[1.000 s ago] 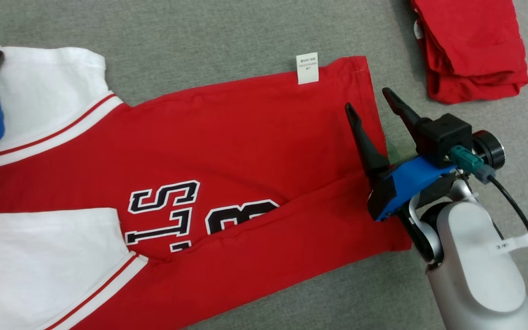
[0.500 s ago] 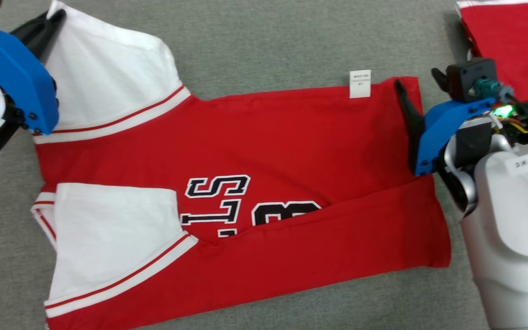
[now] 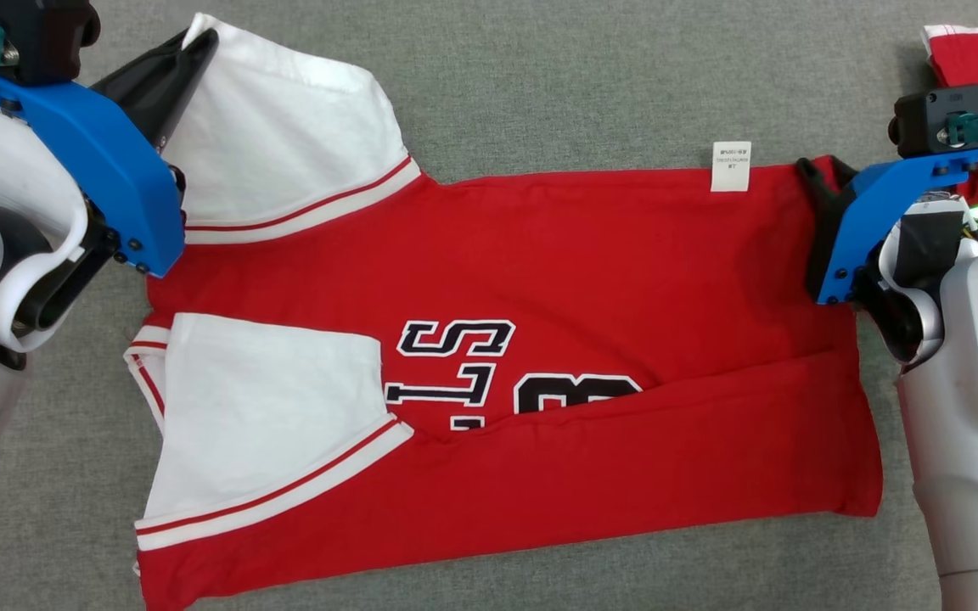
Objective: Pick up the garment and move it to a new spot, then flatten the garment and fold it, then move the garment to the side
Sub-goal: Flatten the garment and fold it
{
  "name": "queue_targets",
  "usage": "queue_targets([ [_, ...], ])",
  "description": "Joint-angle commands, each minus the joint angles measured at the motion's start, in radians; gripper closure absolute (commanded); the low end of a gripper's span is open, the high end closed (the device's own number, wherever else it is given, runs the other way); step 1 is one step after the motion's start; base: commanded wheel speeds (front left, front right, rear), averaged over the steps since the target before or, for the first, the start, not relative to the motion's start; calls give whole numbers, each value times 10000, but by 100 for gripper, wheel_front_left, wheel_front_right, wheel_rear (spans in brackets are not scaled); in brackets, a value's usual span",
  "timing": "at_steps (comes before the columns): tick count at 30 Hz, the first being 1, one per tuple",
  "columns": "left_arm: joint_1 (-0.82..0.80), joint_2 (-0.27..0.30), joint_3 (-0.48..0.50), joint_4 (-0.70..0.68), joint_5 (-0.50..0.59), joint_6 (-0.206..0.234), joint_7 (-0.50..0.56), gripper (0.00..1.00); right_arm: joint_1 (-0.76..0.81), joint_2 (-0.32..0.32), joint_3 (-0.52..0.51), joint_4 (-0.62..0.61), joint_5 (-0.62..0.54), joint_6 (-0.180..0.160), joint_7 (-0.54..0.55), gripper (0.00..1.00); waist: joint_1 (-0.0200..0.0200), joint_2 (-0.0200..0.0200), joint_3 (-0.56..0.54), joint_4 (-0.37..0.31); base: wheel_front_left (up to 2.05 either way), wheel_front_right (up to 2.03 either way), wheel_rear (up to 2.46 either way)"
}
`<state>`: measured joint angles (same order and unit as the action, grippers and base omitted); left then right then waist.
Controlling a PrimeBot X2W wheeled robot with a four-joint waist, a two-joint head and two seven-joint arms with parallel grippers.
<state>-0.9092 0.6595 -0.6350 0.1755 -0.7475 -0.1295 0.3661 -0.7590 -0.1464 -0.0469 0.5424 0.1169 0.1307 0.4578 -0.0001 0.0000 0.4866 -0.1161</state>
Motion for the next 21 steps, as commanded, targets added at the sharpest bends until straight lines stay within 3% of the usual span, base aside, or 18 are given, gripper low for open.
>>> queue_targets([
  [1,-88,-16,-67,-10,-29,-10,-99,100,-177,-78,-42,101,151,1,33,98,1,0,2,36,0,0,0],
  [10,209,15,-266,37,-289,-12,-659,100,145,-252,145,217,304,1,-985,100,1,0,-540,147,0,0,0],
  [16,1113,284,-307,-628,-605,-9,-1206,100,993,-403,597,-199,679,-1,-1646,100,1,0,-1353,200,0,0,0],
  [21,2639,734,-181,-1724,-900,373,-1785,100,2211,-517,634,-876,912,-1,-2081,100,1,0,-2117,243,0,0,0],
])
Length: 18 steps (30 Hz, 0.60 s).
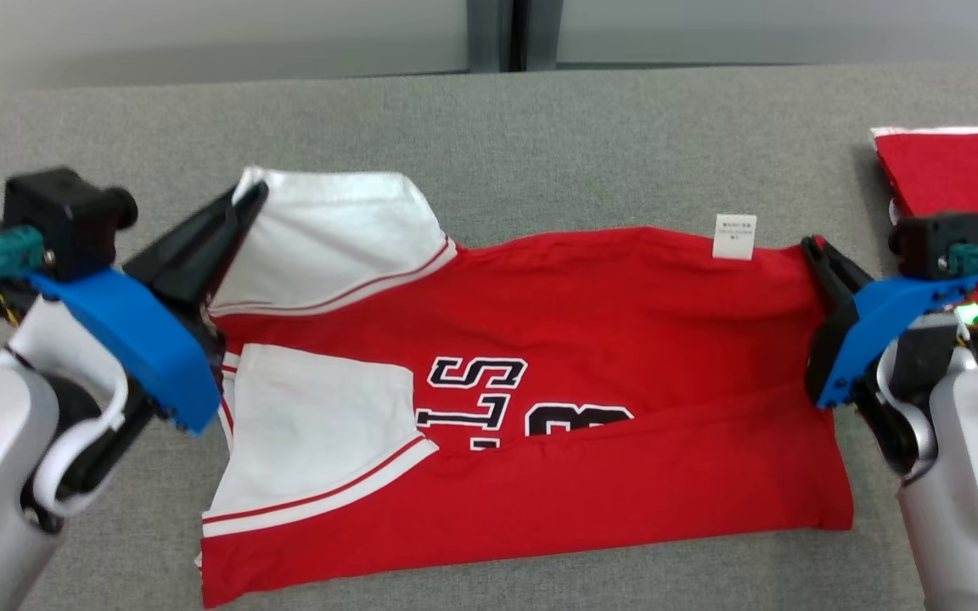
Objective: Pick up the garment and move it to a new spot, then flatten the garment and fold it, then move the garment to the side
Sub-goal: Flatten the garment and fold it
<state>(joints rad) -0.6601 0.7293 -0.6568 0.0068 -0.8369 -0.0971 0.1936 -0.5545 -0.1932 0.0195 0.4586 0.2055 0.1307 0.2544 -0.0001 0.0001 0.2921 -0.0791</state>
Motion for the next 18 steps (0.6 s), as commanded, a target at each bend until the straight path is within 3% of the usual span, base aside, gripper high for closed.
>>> queue_targets([
  [1,536,138,60,-274,-65,185,-190,100,453,-78,-89,-171,32,1,-127,100,1,-1,-307,-103,0,0,0],
  [8,3272,217,-34,-1221,-437,1120,-1445,100,2381,262,-793,-1056,-166,1,-706,100,1,-1,-919,143,0,0,0],
  [14,4729,-307,-230,-580,-676,1162,-2665,100,3599,818,-1318,-1441,-369,1,-1062,100,1,-1,-1174,266,0,0,0],
  [15,4873,-387,-256,-457,-673,1132,-2864,93,3721,886,-1400,-1453,-429,1,-1135,82,1,-1,-1211,270,0,0,0],
  [17,5195,-591,-329,-155,-743,1012,-3246,41,3936,1017,-1581,-1463,-613,-1,-1316,51,1,-1,-1292,257,0,0,0],
  [18,5340,-691,-324,-27,-815,964,-3439,0,4017,1076,-1649,-1491,-697,1,-1424,12,1,-1,-1323,253,0,0,0],
])
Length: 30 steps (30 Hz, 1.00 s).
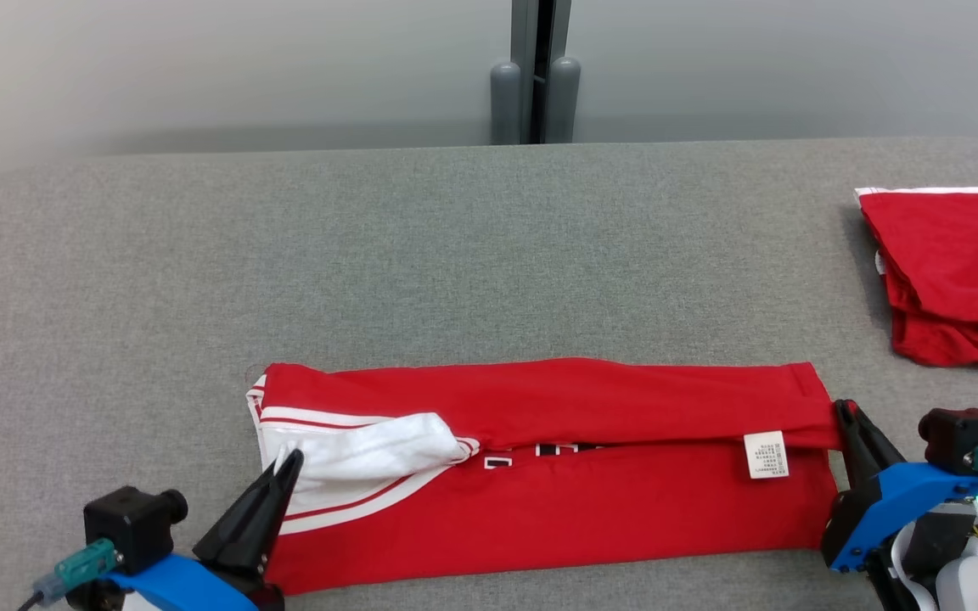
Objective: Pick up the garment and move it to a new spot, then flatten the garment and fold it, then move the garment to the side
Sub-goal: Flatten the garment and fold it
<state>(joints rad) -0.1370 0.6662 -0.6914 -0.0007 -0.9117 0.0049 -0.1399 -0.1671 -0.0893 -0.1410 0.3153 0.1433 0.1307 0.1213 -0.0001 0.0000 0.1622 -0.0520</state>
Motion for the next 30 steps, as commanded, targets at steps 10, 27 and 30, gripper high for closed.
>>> queue_targets([
  [10,977,-614,1126,696,-53,89,-1212,0,620,363,-952,-291,-379,1,-824,0,1,0,-187,21,0,0,0],
  [27,745,-2552,3552,1120,2459,1199,-1262,0,71,385,-555,1338,-333,1,-1294,0,1,0,-69,324,0,0,0],
  [30,852,-2694,3829,1233,2658,1215,-1261,0,-145,387,-410,1985,-427,1,-1392,0,1,0,-12,378,0,0,0],
])
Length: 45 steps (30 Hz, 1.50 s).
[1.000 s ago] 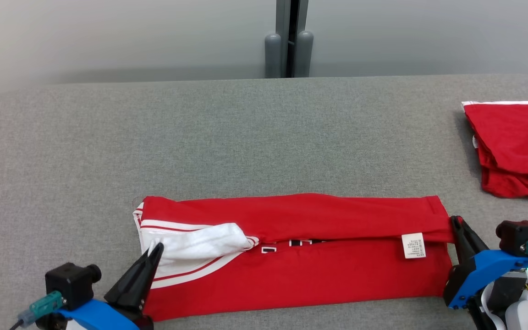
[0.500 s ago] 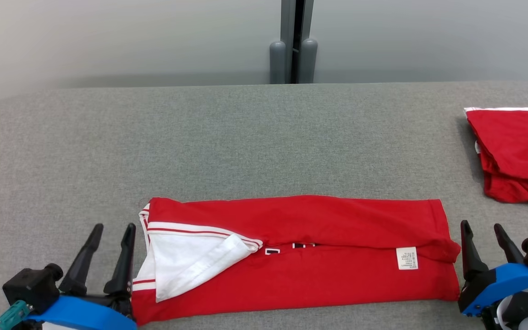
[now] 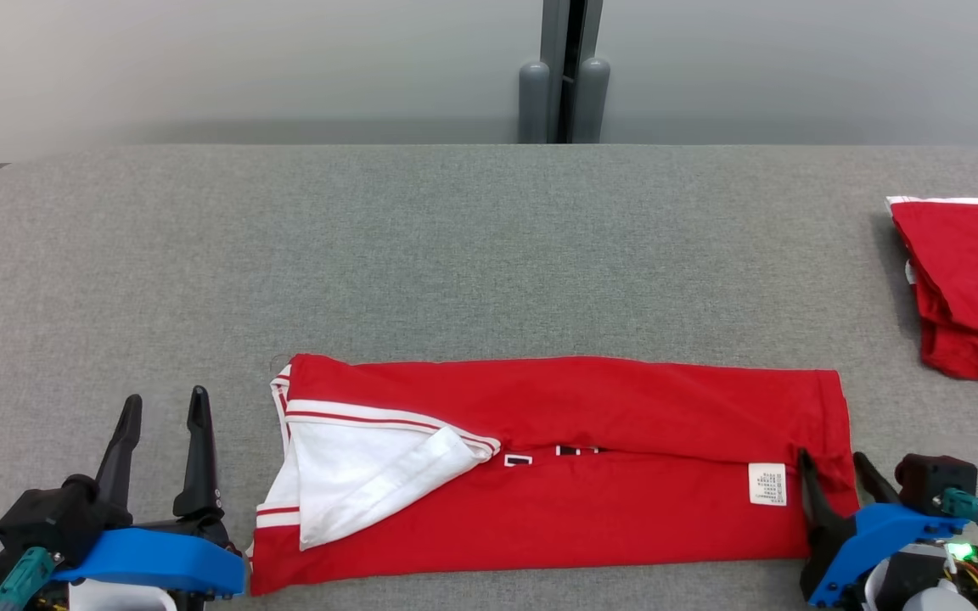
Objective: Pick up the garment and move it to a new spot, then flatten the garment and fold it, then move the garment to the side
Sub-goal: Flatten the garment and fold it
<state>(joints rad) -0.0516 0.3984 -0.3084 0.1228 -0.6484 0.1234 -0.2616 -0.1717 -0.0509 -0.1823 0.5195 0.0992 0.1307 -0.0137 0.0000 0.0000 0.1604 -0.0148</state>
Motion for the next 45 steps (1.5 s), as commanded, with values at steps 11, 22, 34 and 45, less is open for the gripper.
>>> queue_targets([
  [11,215,-433,491,213,459,-173,-44,0,-907,-20,229,1176,151,-1,-527,100,0,0,-4,-92,0,0,0],
  [22,386,-624,579,255,651,-251,-45,0,-590,-215,-1594,-949,-47,1,398,100,0,0,-116,-568,0,0,0],
  [34,294,-415,565,420,853,-144,-22,0,-70,10,2072,-2903,2991,2,1248,100,0,0,-257,-410,0,0,0],
  [45,77,-631,240,617,878,-248,42,0,-1255,-15,6822,-1594,5636,1,362,100,0,0,-497,612,0,0,0],
])
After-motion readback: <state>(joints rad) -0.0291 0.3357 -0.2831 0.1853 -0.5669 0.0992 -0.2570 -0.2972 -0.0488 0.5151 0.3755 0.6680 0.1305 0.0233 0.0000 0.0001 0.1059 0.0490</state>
